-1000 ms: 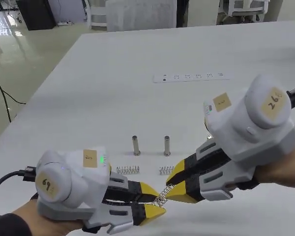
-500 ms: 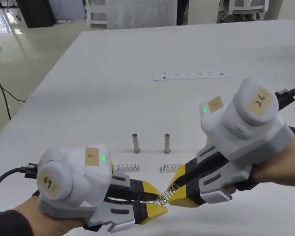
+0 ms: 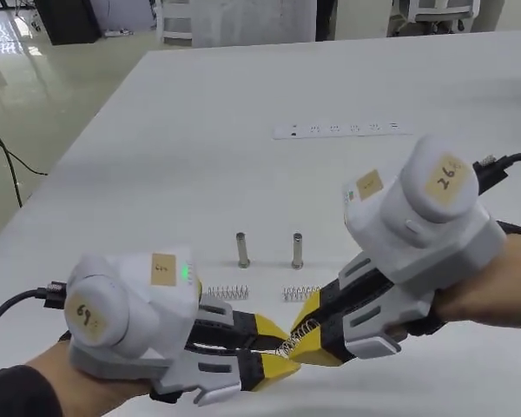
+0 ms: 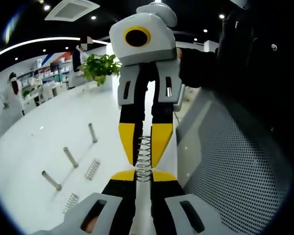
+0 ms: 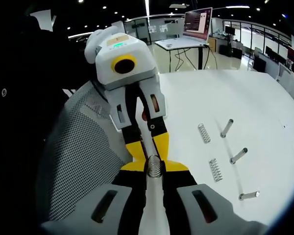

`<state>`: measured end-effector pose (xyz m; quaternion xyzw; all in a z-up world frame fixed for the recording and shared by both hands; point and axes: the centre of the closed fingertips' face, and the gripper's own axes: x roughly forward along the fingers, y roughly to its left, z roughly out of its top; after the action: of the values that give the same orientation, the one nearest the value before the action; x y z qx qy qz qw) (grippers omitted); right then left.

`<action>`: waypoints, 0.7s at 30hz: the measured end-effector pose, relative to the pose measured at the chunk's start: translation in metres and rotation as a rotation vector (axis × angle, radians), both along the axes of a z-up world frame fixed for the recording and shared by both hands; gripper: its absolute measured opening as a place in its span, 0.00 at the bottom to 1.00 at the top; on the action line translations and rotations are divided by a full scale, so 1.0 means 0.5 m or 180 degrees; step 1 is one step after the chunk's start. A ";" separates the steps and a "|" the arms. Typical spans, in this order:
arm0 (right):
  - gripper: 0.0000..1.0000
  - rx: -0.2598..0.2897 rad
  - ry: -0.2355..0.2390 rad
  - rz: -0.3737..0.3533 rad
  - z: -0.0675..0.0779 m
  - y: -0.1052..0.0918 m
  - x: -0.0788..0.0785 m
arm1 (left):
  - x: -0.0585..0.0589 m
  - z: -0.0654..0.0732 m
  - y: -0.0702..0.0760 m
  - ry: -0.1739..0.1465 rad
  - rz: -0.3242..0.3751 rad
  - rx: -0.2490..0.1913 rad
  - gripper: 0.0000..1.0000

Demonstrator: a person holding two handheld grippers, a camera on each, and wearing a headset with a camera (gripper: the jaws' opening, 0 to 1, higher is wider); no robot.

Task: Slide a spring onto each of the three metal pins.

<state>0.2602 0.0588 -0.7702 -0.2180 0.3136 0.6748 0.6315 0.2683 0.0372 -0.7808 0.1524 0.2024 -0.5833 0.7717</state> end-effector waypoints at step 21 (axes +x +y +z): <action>0.08 -0.0134 -0.0097 0.0069 0.012 0.001 0.010 | 0.012 0.016 0.001 0.0060 0.0142 -0.0201 0.05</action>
<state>0.2651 0.0591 -0.7640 -0.2449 0.3157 0.6714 0.6241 0.2742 0.0376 -0.7727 0.1180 0.1945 -0.5734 0.7870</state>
